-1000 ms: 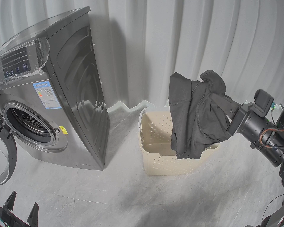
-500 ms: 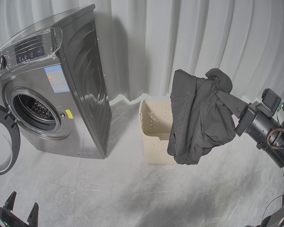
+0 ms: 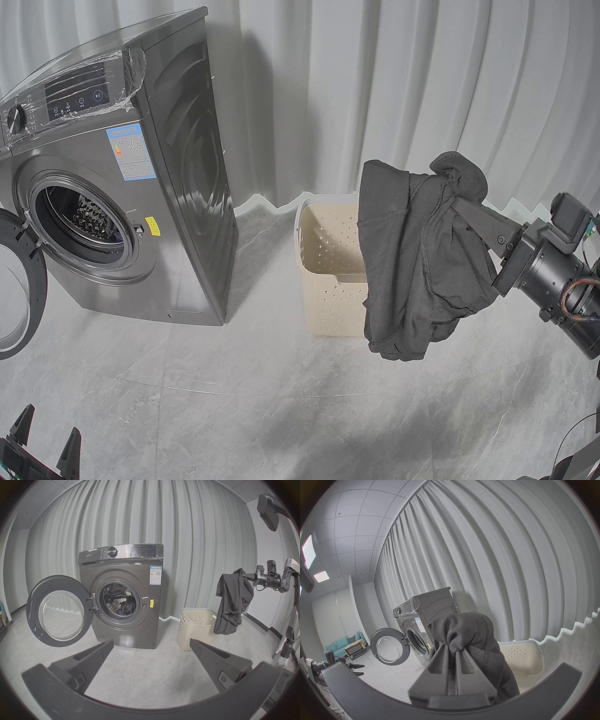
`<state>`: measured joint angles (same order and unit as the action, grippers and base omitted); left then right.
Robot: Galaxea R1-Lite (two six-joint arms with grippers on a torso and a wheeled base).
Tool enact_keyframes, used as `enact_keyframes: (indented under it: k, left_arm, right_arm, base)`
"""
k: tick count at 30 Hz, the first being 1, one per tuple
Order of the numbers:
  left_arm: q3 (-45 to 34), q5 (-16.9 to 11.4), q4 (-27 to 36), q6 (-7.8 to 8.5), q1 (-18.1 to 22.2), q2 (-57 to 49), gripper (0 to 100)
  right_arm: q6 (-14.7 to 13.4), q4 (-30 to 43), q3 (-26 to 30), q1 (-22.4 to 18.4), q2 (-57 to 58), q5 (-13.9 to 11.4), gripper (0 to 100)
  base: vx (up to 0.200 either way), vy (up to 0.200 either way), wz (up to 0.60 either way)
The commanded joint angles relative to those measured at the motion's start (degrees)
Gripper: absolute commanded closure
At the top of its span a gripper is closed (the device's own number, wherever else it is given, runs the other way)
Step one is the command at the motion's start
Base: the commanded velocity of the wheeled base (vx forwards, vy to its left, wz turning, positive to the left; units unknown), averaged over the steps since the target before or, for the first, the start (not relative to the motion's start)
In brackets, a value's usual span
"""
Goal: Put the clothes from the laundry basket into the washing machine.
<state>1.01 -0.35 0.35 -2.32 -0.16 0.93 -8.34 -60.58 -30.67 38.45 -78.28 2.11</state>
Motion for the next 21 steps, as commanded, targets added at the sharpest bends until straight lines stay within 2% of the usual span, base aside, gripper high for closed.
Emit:
enact_keyframes:
  k: [1, 21]
  left_arm:
    - [-0.8, 0.0, 0.0, -0.06, 0.0, -0.9, 0]
    - [-0.8, 0.0, 0.0, -0.06, 0.0, -0.9, 0]
  right_arm:
    - [-0.1, -0.2, 0.2, 0.0, -0.7, -0.1, 100]
    - [-0.3, -0.5, -0.3, 0.8, -1.0, -0.1, 100]
  base:
    - [0.0, 0.2, 0.0]
    - [0.0, 0.2, 0.0]
